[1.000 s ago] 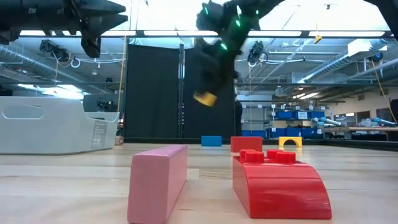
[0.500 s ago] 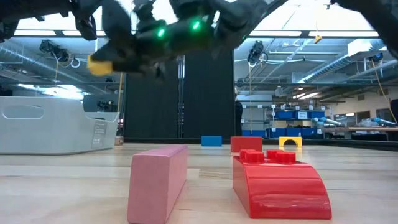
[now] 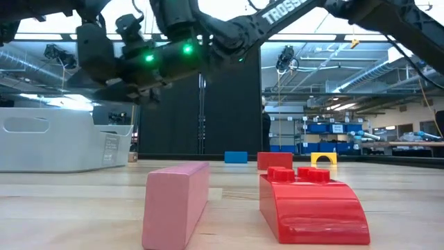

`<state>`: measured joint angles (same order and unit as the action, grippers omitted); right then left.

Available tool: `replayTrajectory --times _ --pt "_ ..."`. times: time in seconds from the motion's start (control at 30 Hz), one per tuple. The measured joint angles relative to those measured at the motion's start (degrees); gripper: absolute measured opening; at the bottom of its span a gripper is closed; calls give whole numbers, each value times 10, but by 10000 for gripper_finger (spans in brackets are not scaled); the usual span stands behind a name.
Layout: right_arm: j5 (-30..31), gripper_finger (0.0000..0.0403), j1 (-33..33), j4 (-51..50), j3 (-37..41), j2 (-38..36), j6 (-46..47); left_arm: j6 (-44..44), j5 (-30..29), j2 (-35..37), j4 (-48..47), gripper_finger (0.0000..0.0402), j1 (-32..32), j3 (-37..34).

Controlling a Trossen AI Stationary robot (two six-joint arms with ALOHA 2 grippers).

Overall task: Sort blocks by size
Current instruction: Put the top brown block into the black bin

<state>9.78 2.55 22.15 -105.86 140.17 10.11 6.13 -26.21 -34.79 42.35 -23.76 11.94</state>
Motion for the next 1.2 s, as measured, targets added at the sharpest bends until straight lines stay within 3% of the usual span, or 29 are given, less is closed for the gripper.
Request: replayTrajectory --times 0.13,0.3,0.53,0.67,0.8,0.93,1.07,1.2 --pt "46 278 2 78 93 -59 -27 -3 -17 3 -3 96 -12 0" --pt "97 268 4 206 301 -180 -33 10 -66 7 -28 96 -19 0" --pt "188 256 37 202 541 -410 -60 94 -185 6 -187 96 6 11" --pt "261 253 76 202 635 -540 -102 138 -192 -11 -305 96 52 61" --pt "327 252 111 202 697 -643 -134 172 -152 -54 -465 96 126 154" --pt "347 252 138 203 738 -717 -148 194 -71 -120 -639 96 234 266" --pt "348 252 160 201 767 -747 -144 164 29 -197 -749 100 348 369" --pt "348 252 170 202 770 -748 -147 134 83 -295 -854 108 454 466"
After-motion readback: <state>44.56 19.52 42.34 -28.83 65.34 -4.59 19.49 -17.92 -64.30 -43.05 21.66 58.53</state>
